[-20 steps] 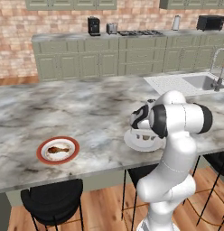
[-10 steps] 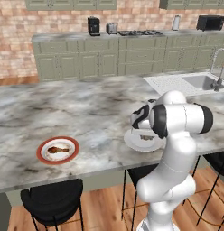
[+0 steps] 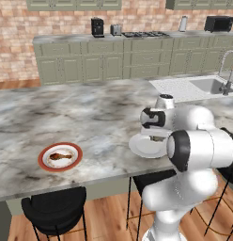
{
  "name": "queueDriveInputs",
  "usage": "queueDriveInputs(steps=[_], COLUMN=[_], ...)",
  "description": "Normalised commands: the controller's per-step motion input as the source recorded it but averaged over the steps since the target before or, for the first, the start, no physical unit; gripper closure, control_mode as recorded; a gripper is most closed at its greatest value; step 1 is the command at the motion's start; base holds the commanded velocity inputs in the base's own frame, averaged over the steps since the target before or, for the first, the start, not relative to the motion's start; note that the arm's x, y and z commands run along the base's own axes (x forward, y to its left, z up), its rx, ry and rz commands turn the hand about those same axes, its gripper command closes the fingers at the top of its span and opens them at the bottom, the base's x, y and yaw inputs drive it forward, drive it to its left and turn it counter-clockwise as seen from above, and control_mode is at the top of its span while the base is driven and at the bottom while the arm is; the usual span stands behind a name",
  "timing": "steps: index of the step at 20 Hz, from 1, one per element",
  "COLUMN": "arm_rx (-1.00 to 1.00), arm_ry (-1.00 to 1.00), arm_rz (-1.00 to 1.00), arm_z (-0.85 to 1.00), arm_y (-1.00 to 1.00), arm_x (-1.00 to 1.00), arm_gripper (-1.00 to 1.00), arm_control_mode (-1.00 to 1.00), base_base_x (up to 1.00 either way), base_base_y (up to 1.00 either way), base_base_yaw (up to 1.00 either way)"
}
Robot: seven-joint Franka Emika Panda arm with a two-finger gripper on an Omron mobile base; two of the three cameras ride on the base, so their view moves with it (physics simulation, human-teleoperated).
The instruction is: Transport the chicken drumstick and garlic to the fridge. Place the chicken drumstick on the rack containing meat and place the garlic on the rack containing the vegetable, ensuring meats and vegetables are on different racks.
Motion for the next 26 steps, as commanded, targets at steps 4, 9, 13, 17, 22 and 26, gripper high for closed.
queueDriveInputs(steps=[4,9,13,17,22,26], arm_rx=[0.00,0.00,-0.02,-0.10,-0.22,-0.15], arm_ry=[0.00,0.00,-0.03,-0.24,-0.45,-0.50], arm_rz=[0.04,0.12,0.19,0.19,0.13,0.01], arm_z=[1.00,0.86,0.78,0.81,0.71,0.49], arm_y=[0.00,0.00,0.00,0.00,0.06,0.21], arm_x=[-0.97,-1.00,-1.00,-1.00,-0.96,-0.72], arm_gripper=[1.00,1.00,1.00,1.00,1.00,1.00], arm_control_mode=[-1.00,-1.00,-1.00,-1.00,-1.00,-1.00], base_base_x=[0.00,0.00,0.00,0.00,0.00,0.00], base_base_y=[0.00,0.00,0.00,0.00,0.00,0.00], base_base_yaw=[0.00,0.00,0.00,0.00,0.00,0.00])
